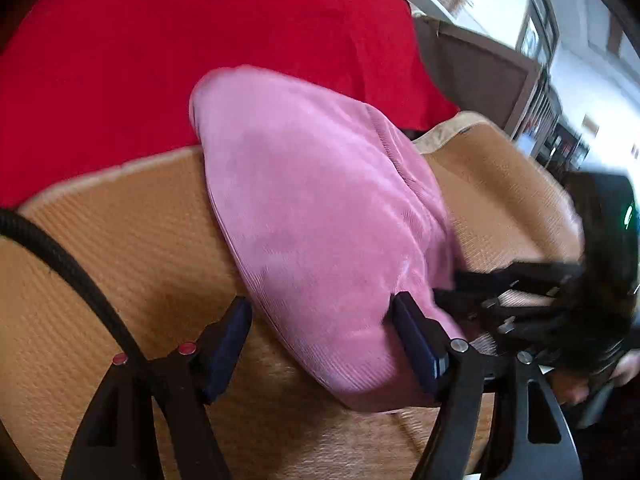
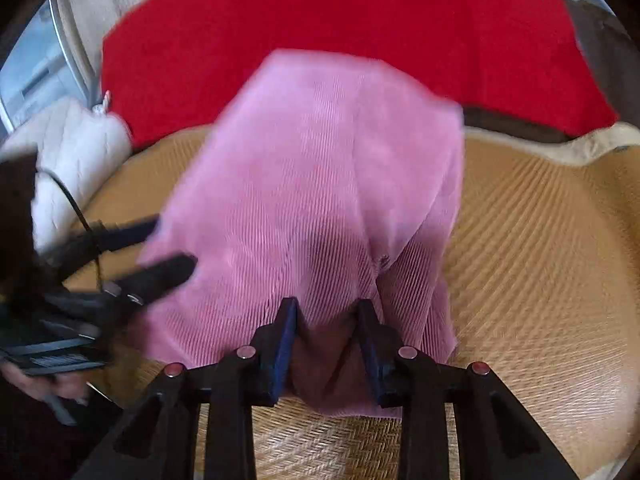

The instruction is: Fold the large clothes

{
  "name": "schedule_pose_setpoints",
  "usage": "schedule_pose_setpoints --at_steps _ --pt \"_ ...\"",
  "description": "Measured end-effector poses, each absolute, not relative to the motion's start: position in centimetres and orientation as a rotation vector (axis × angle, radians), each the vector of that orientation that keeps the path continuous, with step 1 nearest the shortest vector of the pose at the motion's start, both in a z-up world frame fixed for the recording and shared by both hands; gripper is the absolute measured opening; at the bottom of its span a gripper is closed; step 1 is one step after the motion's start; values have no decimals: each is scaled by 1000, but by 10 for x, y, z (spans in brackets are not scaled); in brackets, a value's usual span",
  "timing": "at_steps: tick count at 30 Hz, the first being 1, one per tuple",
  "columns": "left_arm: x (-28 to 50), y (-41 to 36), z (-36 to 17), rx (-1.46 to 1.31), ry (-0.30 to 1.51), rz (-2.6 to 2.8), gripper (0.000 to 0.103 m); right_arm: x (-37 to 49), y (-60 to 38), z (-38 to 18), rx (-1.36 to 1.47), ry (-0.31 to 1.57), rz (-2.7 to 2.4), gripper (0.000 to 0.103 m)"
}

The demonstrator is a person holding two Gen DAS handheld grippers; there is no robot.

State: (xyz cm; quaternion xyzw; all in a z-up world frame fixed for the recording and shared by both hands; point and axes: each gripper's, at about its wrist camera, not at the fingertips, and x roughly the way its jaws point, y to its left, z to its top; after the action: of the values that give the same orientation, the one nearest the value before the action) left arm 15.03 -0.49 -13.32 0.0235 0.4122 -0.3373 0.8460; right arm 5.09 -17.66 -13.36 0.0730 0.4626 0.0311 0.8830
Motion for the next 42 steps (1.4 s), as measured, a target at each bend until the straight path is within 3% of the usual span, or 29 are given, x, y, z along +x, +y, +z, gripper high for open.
schedule_pose_setpoints --at_steps 7,12,17,20,24,26,42 --pt "155 2 -134 12 875 -703 76 49 -194 -119 231 1008 107 34" --pt "152 -2 -133 30 865 -699 77 62 -226 -74 357 931 181 34" --pt "152 -4 -134 36 863 -698 77 127 -223 -41 310 876 213 34" --pt "151 -1 -132 47 856 -696 77 176 -221 -52 333 918 211 34" --pt "148 -2 -130 58 836 -682 77 244 -228 -120 432 1065 152 32" --pt "146 -5 -129 76 821 -672 77 258 -235 -151 520 1113 154 22" --pt "132 -15 -128 147 769 -623 77 141 -212 -86 427 877 208 26"
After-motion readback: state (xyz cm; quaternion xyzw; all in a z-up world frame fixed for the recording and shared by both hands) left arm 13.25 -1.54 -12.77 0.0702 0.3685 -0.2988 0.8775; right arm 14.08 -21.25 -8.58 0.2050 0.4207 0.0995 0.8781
